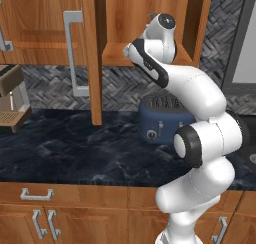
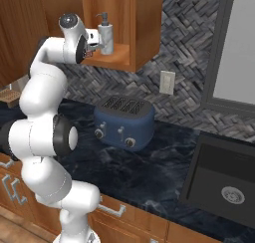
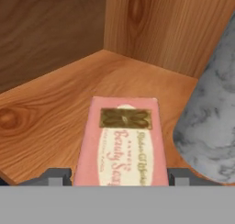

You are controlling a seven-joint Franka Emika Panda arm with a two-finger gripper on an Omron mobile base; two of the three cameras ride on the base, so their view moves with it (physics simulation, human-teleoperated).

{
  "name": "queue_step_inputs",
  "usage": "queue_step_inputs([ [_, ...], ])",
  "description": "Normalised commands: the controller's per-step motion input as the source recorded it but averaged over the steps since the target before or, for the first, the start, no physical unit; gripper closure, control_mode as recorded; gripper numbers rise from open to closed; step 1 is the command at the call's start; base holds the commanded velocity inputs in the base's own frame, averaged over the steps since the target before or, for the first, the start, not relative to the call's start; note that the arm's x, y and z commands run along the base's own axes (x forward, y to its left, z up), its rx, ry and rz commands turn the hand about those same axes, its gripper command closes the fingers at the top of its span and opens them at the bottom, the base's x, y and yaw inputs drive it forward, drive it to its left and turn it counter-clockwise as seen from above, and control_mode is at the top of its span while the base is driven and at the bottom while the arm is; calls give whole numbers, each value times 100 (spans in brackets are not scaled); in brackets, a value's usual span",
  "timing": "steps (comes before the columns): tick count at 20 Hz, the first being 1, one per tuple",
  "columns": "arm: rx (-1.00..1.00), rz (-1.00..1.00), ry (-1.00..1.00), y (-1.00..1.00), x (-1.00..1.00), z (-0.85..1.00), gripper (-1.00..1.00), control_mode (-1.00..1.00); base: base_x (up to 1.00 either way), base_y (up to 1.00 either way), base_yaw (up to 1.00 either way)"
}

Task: Pick up the bar soap and soap dispenser from the sink, and place them back in the cabinet, and close the cabinet door.

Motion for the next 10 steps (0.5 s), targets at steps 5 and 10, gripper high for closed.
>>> queue_step_inputs([
  [5,0,0,0,0,0,0,-100,-100,0,0,0],
  [10,0,0,0,0,0,0,-100,-100,0,0,0],
])
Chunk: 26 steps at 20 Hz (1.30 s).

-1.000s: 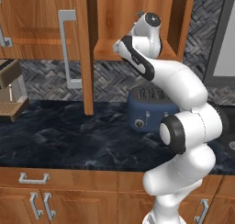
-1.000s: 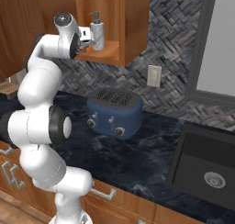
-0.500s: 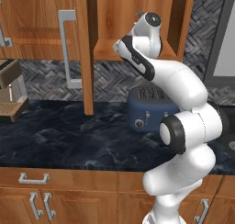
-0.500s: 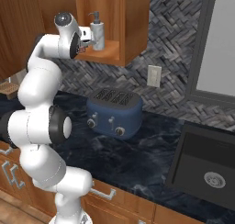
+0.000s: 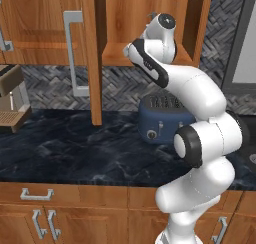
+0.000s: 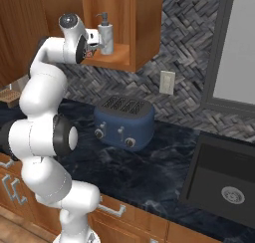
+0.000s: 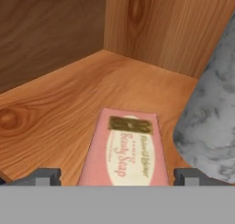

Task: Pick up the bar soap and soap dispenser from the sink, and place them back in the cabinet, and close the cabinet door.

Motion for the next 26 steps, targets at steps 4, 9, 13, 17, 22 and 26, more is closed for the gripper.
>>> queue_step_inputs([
  [4,0,0,-8,0,-36,0,-100,-100,0,0,0],
  [9,0,-1,-15,-13,-78,2,-100,-100,0,0,0],
  [13,0,-2,-19,-23,-100,3,-100,-100,0,0,0],
  [17,0,-2,-22,-25,-100,0,-100,-100,0,0,0],
  [22,0,-3,-22,-16,-100,1,-100,-100,0,0,0],
  [26,0,-4,-19,-2,-94,5,-100,-100,0,0,0],
])
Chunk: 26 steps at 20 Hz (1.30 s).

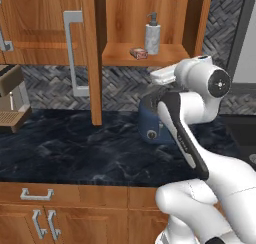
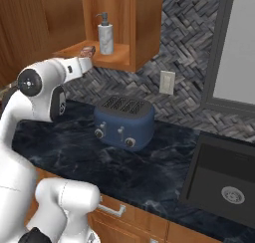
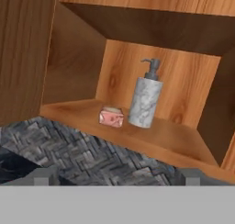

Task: Pick up the bar soap and soap dispenser from the sink, and place them back in the cabinet, and close the cabinet door.

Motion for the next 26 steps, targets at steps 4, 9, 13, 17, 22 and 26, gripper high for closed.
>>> queue_step_inputs([
  [4,0,-5,-14,0,-81,11,-100,-100,0,0,0],
  [9,0,-6,-10,0,-78,21,-100,-100,0,0,0],
  [13,0,-8,-9,0,-69,28,-100,-100,0,0,0],
  [17,0,-4,-9,4,-64,21,-100,-100,0,0,0],
  [22,0,-1,-9,10,-52,12,-100,-100,0,0,0],
  [26,0,0,-7,21,-32,4,-100,-100,0,0,0],
])
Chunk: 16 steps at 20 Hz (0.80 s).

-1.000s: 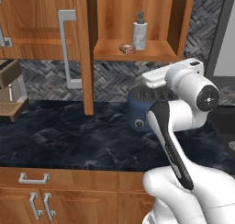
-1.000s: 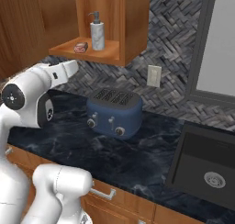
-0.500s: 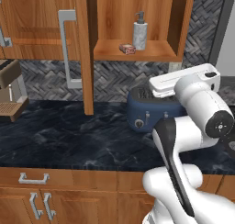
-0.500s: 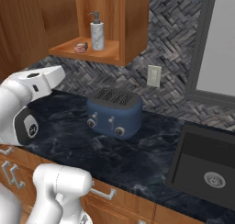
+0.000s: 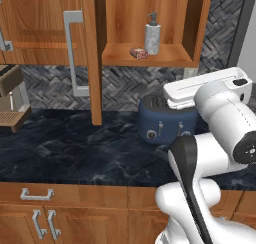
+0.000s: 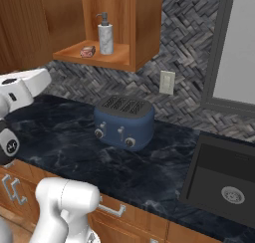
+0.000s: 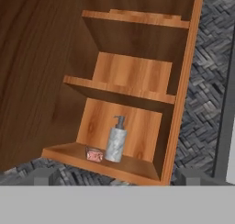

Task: Pick up the bar soap and soap dispenser from the sink, and place them back in the cabinet, and close the cabinet door.

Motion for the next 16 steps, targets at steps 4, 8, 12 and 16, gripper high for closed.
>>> queue_step_inputs([
  [4,0,0,-7,11,-31,2,-100,-100,0,0,0],
  [8,0,0,-6,5,-35,2,-100,-100,0,0,0],
  [12,0,0,-5,10,-37,3,-100,-100,0,0,0],
  [16,0,0,-4,18,-63,4,-100,-100,0,0,0],
])
